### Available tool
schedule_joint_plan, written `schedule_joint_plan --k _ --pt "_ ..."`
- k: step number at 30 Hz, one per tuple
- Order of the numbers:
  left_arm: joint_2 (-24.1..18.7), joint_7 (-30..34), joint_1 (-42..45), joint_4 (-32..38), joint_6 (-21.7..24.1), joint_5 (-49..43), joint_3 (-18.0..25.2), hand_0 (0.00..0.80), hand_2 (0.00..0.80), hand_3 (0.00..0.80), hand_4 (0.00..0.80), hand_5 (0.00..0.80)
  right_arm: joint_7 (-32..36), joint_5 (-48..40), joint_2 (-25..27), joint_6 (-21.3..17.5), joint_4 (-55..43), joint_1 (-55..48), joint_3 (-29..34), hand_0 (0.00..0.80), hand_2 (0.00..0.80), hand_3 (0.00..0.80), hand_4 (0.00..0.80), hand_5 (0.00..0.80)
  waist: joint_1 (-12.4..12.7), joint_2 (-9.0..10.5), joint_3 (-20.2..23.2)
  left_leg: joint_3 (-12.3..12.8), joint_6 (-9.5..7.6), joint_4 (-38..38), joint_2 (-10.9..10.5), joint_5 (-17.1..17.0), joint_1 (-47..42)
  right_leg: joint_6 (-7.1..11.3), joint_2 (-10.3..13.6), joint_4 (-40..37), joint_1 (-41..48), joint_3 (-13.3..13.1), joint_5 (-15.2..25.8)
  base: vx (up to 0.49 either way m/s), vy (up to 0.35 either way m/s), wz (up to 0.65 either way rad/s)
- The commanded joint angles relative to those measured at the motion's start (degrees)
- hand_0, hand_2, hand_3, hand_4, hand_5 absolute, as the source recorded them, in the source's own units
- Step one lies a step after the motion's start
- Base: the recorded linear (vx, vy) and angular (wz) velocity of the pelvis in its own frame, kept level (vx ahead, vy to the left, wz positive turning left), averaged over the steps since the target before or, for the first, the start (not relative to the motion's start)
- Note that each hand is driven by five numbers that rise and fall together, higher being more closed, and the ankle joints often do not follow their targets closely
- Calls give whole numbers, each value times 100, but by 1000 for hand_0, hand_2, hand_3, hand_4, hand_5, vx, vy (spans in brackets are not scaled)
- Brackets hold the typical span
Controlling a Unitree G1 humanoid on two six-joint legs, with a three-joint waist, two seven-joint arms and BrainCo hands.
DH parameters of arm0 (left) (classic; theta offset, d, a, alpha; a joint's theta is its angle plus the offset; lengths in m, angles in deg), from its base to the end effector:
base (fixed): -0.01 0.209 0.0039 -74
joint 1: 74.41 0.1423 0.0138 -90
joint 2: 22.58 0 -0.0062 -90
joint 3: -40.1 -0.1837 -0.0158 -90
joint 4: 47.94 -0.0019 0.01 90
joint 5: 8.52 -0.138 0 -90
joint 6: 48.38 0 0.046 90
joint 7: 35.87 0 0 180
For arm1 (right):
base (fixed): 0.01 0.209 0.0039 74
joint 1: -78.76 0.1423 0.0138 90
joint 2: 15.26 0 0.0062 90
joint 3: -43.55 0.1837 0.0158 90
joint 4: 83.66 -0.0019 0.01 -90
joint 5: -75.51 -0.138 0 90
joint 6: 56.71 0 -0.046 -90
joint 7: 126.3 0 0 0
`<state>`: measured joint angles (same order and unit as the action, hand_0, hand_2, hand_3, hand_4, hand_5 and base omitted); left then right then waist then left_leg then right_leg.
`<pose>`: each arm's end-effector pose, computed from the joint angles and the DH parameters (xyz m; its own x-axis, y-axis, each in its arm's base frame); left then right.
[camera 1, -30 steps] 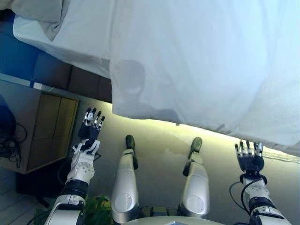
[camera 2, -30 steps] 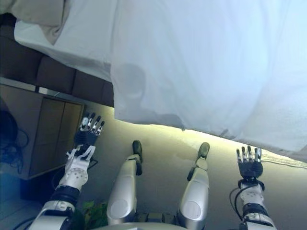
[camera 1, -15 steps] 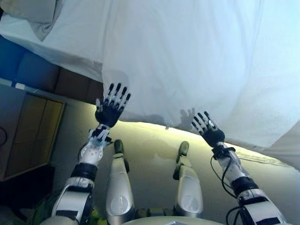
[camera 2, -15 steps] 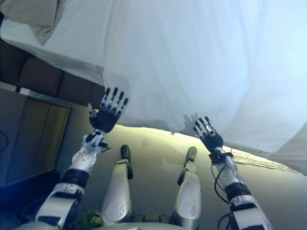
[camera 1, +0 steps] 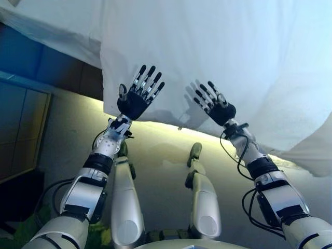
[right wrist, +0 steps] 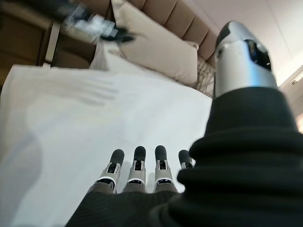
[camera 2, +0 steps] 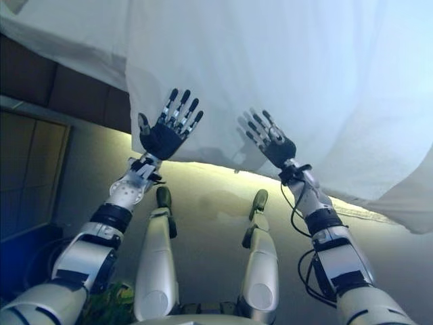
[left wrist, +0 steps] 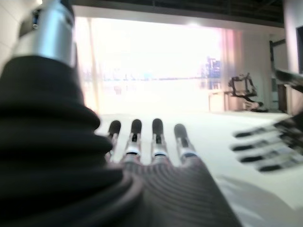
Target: Make the bed neatly
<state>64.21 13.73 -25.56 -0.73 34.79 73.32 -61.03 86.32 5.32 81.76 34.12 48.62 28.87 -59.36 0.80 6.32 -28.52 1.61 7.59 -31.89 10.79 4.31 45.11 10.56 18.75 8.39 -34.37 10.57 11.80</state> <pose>0.3271 0.1732 0.0951 0.6375 -0.5460 0.5435 0.7356 0.2216 -0.6402 0.3246 -0.1942 0.0975 0.8396 0.4705 0.2714 -0.5304 0.6029 0.5959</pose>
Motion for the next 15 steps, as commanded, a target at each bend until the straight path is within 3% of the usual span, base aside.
schedule_joint_plan --k 1,6,10,15 --pt "60 220 -374 236 92 -160 41 0 0 0 0 0 162 -186 262 -124 -512 35 89 0 0 0 0 0 138 -264 -127 -23 -149 -74 -299 -156 430 110 271 1345 -650 -116 -439 2 84 -11" --pt "-117 -31 -699 -67 56 -381 32 0 0 0 0 0 203 -257 375 -153 -76 271 146 0 0 0 0 0 103 -457 -127 -107 -327 -1133 -331 225 1450 -18 321 2576 -1810 -477 -707 -47 130 -14" --pt "-437 -208 -949 -474 70 -395 8 0 0 0 0 0 255 -316 631 13 640 477 272 0 0 0 0 0 44 -562 -127 -122 -346 -1483 -313 357 1936 -34 299 2875 -2368 -704 -706 -24 124 -22" --pt "-762 -1561 -1442 -1348 189 -452 -203 0 0 0 0 0 92 -607 970 176 1751 846 505 0 0 0 0 0 -44 -679 -127 -66 -328 -1519 -326 347 2207 -13 262 2932 -2720 -812 -624 -33 120 -3"
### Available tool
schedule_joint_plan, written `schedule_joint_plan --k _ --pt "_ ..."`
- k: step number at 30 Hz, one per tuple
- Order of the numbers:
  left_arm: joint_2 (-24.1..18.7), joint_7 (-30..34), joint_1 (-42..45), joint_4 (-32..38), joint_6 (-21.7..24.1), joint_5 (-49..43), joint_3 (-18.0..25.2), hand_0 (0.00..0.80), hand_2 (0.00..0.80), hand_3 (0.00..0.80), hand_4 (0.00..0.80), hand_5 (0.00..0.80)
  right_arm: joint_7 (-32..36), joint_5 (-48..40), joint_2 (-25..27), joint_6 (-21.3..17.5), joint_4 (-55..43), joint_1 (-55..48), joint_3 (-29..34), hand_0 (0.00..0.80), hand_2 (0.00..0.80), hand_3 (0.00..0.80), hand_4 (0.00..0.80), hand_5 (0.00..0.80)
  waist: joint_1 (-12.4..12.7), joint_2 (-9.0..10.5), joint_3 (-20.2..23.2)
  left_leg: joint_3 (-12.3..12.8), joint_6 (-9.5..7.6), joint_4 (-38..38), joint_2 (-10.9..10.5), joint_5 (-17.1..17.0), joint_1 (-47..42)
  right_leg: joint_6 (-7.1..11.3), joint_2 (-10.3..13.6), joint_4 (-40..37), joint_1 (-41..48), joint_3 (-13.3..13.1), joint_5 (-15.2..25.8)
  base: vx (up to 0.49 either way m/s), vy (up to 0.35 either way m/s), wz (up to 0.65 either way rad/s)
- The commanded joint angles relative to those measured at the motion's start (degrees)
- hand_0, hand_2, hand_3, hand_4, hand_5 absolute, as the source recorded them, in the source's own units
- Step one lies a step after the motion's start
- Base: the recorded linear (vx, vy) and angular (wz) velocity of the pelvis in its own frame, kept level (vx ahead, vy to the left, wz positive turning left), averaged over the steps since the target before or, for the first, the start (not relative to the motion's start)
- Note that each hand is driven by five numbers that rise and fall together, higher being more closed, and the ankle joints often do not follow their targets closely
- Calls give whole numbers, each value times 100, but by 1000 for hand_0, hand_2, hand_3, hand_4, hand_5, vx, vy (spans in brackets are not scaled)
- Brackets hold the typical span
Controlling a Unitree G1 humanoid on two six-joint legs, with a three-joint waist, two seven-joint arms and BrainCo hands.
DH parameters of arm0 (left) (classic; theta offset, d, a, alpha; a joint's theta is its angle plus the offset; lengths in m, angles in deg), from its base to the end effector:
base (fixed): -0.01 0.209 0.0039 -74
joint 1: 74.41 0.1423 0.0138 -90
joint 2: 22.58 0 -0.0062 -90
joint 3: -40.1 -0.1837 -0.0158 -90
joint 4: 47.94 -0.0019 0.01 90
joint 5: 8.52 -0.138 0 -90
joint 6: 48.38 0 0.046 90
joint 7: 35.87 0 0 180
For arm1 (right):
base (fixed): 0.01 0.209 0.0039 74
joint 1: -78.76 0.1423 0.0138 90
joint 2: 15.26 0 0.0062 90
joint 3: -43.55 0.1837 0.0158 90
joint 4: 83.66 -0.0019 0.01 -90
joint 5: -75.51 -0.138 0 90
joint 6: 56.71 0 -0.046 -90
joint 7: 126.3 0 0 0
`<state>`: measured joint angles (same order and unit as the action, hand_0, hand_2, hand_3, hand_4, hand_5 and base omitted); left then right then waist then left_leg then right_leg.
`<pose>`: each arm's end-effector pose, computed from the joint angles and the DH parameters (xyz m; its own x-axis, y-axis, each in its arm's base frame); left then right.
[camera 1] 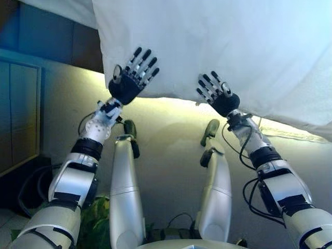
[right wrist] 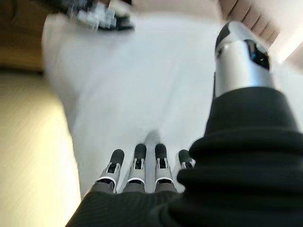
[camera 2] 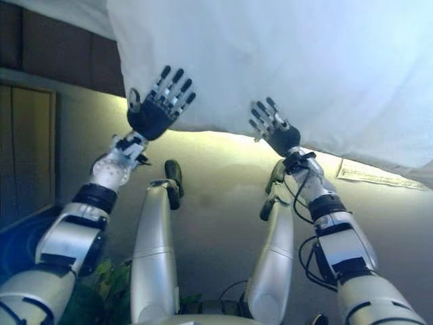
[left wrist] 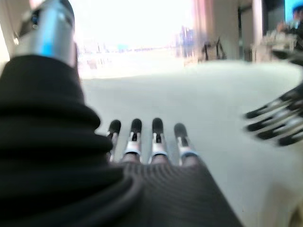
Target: Make the bed neatly
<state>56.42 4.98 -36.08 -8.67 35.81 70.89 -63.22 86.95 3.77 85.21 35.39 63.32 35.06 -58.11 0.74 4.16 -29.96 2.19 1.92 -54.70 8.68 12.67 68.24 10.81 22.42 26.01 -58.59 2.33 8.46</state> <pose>0.3491 0.2074 0.1435 0.7571 -0.5037 0.4161 0.6457 0.4795 -0.5943 0.3328 -0.2290 0.0989 0.9195 0.3536 0.1718 -0.3775 0.6723 0.6368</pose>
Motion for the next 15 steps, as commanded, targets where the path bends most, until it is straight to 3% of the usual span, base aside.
schedule_joint_plan --k 1,3,8,11,15 --pt "-51 -928 -464 -760 144 -353 -25 0 0 0 0 0 -53 -496 684 88 418 268 434 0 0 0 0 0 -71 -486 16 -106 250 787 -113 -511 -85 -36 -120 1142 -333 -4 -265 -31 96 -5" --pt "-139 -1236 -585 -1079 320 -388 -151 0 0 0 0 0 -246 -559 778 135 547 295 481 0 0 0 0 0 -128 -510 16 -77 279 841 -109 -567 -45 -25 -150 1066 -382 -39 -197 -33 103 -5" --pt "-279 -1828 -804 -1535 534 -572 15 0 0 0 0 0 -441 -685 1043 175 1025 367 632 0 0 0 0 0 -233 -561 16 -17 340 1042 -46 -664 -65 -27 -139 908 -446 -37 -150 -47 92 -4" --pt "-347 -2461 -903 -1700 496 -841 -61 0 0 0 0 0 -865 -646 1122 185 1160 333 667 0 0 0 0 0 -264 -584 16 7 382 1171 -32 -713 -117 -20 -146 837 -431 -39 -162 -47 25 -7" --pt "-439 -2693 -819 -2009 345 -1239 -17 0 0 0 0 0 -1609 -416 1277 513 1587 115 807 0 0 0 0 0 -277 -602 16 22 392 1313 -16 -742 -219 -22 -128 712 -352 -11 -161 -41 -29 -6"
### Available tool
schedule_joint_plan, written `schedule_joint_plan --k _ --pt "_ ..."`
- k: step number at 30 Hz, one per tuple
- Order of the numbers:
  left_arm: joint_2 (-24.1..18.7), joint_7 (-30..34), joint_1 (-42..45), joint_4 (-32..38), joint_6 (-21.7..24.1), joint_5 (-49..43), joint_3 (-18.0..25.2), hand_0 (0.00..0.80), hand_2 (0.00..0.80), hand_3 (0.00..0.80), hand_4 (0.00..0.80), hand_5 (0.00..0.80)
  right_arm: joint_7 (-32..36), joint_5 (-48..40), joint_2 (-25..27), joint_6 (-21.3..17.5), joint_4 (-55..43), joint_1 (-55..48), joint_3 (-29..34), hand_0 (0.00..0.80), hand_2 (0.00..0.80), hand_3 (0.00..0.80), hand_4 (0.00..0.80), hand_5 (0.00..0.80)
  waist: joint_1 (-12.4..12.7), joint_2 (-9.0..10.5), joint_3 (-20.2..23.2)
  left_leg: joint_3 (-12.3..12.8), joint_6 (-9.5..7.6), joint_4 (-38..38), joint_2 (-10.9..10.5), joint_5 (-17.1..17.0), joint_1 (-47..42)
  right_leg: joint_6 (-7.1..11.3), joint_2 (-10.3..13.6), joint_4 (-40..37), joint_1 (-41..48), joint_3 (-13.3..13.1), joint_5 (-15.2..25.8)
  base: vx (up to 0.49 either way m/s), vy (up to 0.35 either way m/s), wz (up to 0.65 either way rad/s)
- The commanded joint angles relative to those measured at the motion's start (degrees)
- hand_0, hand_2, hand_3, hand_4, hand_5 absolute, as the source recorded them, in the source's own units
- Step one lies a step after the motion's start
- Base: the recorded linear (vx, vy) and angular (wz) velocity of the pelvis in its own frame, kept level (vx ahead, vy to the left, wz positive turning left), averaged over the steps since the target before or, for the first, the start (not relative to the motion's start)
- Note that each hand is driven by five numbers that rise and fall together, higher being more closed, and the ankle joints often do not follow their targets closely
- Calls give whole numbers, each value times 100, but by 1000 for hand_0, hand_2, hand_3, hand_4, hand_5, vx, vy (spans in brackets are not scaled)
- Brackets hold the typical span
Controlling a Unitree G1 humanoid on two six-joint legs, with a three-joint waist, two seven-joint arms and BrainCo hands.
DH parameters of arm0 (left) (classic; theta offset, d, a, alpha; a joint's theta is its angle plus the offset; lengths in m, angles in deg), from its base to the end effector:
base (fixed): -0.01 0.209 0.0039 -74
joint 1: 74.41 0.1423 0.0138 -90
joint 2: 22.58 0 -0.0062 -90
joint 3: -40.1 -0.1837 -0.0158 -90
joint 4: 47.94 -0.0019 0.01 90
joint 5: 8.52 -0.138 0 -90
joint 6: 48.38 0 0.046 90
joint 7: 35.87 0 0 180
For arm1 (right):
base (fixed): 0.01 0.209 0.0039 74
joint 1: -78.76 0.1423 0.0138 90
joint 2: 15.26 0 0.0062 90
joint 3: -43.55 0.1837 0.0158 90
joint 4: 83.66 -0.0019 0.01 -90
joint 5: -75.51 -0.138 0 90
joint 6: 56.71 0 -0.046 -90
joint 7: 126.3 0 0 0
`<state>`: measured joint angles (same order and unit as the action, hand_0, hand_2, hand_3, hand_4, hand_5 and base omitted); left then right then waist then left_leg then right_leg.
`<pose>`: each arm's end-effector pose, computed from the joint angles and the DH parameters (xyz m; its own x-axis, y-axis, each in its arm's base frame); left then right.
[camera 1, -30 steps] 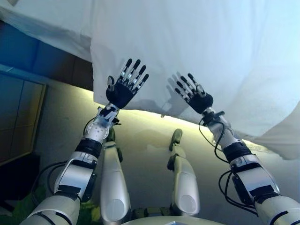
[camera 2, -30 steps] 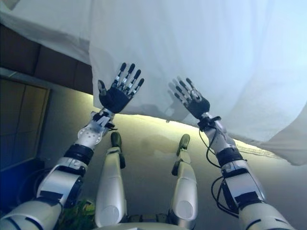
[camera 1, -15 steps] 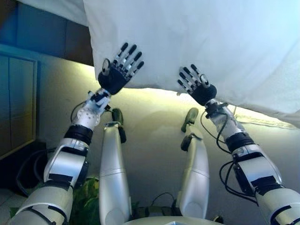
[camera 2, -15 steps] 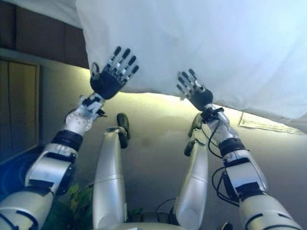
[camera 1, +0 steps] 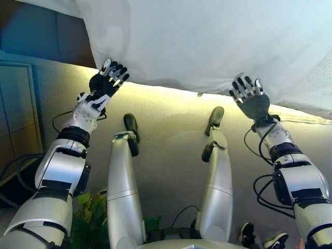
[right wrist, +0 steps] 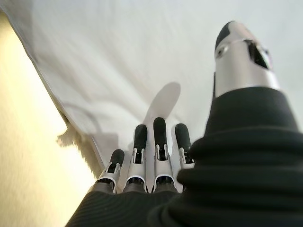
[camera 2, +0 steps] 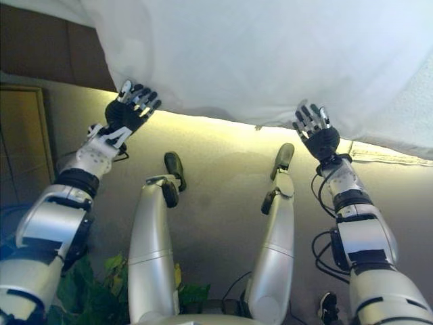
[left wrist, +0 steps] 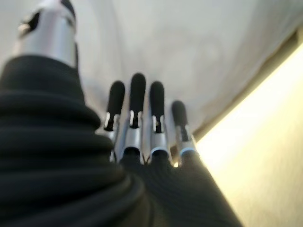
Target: Make the bed neatly
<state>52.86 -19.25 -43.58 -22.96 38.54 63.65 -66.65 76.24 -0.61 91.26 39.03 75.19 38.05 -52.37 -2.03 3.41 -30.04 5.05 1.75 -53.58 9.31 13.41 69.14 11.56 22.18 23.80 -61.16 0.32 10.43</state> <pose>0.3558 0.2376 0.1557 0.9909 -0.1292 0.0386 0.1278 0.8086 -0.5743 0.3226 -0.2811 0.1020 0.9993 0.0236 -0.0287 0.0055 0.6703 0.7421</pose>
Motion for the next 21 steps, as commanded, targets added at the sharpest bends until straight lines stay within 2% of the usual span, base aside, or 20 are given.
schedule_joint_plan --k 1,2,3,8,15,18,21 --pt "-87 -257 13 -665 65 -619 351 0 0 0 0 0 -693 61 718 210 539 -263 289 0 0 0 0 0 9 -536 25 -271 418 1257 -74 -835 -335 -91 -94 879 -72 204 -358 -35 -40 -8" --pt "-77 -256 99 -718 95 -681 376 0 0 0 0 0 -749 69 760 222 635 -336 340 0 0 0 0 0 11 -550 25 -270 423 1311 -66 -852 -367 -87 -84 828 -48 221 -360 -114 -30 -9" --pt "-71 -254 198 -744 142 -754 434 0 0 0 0 0 -816 46 813 239 735 -407 427 0 0 0 0 0 4 -564 25 -206 378 1420 -70 -1049 -290 -149 -40 701 -115 290 -209 -106 -19 -5" --pt "-68 -224 1083 -724 174 -664 744 0 0 0 0 0 -949 -183 848 117 895 -1145 763 0 0 0 0 0 13 -659 25 -173 399 1705 -78 -1158 -595 -130 -13 509 100 325 -216 -19 -9 -3" --pt "6 44 2596 -187 410 -109 1363 0 0 0 0 0 -298 -518 675 -183 811 -2735 1435 0 0 0 0 0 48 -679 25 -10 414 2333 -124 -1276 -1613 -84 91 -32 1038 537 -180 11 -35 5" --pt "27 -17 3067 243 742 -206 1571 0 0 0 0 0 88 -747 456 -357 667 -3280 1682 0 0 0 0 0 100 -569 25 6 434 2695 -151 -1342 -2152 -49 97 -366 1677 723 -137 16 -187 22" --pt "34 -411 3432 887 1394 -894 1651 0 0 0 0 0 503 -1156 112 -613 383 -3807 1916 0 0 0 0 0 162 -419 25 -27 447 3114 -233 -1405 -2788 -12 45 -739 2404 869 -90 23 -242 28"
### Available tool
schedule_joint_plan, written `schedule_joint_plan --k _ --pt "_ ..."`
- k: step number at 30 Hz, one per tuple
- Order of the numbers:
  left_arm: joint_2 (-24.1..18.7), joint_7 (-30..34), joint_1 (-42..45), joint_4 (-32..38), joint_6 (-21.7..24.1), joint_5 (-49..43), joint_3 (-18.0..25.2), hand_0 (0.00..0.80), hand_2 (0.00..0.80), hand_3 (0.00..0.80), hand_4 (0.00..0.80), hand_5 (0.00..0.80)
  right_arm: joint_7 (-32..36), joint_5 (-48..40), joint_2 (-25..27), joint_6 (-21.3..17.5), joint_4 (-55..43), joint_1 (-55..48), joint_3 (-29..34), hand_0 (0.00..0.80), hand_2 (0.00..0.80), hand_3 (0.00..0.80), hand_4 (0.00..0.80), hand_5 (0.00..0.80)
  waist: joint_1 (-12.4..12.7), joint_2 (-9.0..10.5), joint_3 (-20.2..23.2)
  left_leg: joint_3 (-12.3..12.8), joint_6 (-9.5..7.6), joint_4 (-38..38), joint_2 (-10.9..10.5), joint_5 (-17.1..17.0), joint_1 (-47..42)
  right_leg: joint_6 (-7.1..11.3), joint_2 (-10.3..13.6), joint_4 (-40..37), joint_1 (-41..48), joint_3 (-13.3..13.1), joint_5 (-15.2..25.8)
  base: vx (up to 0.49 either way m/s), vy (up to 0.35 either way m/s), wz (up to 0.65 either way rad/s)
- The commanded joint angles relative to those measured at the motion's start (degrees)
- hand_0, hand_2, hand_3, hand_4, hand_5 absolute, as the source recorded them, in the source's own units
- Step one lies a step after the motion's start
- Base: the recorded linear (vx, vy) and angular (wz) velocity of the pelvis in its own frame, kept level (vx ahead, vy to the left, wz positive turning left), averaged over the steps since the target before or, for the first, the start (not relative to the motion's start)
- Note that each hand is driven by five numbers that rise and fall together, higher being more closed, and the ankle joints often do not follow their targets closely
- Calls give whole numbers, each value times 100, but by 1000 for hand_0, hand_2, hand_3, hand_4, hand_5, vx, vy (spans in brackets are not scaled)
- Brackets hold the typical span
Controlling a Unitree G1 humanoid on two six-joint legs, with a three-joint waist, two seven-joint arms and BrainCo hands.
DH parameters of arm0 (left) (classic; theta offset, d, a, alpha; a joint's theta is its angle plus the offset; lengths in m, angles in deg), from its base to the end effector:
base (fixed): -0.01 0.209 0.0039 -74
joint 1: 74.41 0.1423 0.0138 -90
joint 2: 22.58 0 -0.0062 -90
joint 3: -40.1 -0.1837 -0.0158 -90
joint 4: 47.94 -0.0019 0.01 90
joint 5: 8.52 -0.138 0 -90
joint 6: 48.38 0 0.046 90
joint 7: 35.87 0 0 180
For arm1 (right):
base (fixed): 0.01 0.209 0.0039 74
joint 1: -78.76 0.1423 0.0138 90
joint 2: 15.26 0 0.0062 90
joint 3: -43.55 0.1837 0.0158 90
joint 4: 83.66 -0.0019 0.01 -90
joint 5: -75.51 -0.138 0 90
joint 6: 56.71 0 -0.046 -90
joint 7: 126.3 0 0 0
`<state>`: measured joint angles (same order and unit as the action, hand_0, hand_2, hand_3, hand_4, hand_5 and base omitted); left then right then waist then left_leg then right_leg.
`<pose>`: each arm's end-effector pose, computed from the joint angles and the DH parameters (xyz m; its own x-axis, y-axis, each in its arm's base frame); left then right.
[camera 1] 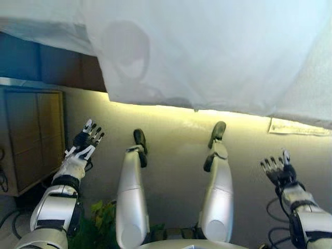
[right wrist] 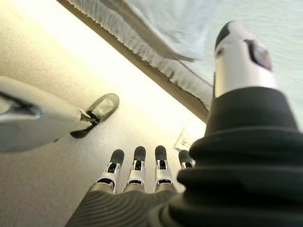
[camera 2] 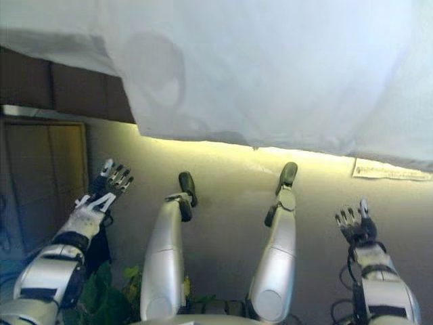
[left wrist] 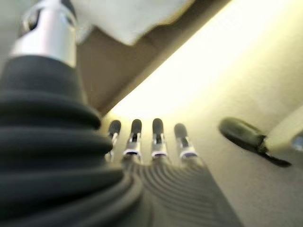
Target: Make the bed neatly
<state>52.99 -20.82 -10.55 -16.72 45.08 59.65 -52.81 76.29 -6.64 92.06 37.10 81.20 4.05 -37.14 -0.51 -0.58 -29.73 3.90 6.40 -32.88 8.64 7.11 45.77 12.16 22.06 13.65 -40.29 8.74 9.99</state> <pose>0.2499 0.2979 0.0177 0.9498 0.1732 -0.2606 -0.2982 0.7533 -0.5862 0.1495 -0.3446 -0.0359 0.7893 -0.3709 -0.4894 0.6083 0.3637 0.7054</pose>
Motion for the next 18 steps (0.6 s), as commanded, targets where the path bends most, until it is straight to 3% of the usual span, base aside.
schedule_joint_plan --k 1,5,8,12,18 --pt "86 -289 251 492 883 -634 266 0 0 0 0 0 643 -645 -73 -484 -332 -544 466 0 0 0 0 0 47 33 -6 72 -16 1203 -186 -806 -710 -48 43 144 604 73 -26 32 -238 30" --pt "295 -348 707 1320 1034 -1078 387 0 0 0 0 0 1185 -569 -432 -833 -1015 -916 725 0 0 0 0 0 157 197 30 78 -11 1817 -197 -894 -1736 27 -72 -372 1624 219 35 54 -192 18" --pt "482 -356 1279 1784 1200 -1637 360 0 0 0 0 0 1270 -413 -756 -1177 -1856 -1286 658 0 0 0 0 0 190 278 461 148 31 2308 -125 -963 -2412 43 -217 -806 2243 309 74 151 -135 0" --pt "595 -211 1877 2413 950 -1790 387 0 0 0 0 0 1376 68 -998 -1466 -2653 -1741 516 0 0 0 0 0 239 366 1078 193 73 2853 -10 -1032 -3176 50 -395 -1223 2926 437 54 179 -114 1" --pt "690 150 2669 3074 456 -1843 518 0 0 0 0 0 904 863 -1363 -1724 -3611 -2289 82 0 0 0 0 0 361 399 1916 207 89 3377 35 -1189 -3903 64 -518 -1506 3547 611 14 205 -86 5"
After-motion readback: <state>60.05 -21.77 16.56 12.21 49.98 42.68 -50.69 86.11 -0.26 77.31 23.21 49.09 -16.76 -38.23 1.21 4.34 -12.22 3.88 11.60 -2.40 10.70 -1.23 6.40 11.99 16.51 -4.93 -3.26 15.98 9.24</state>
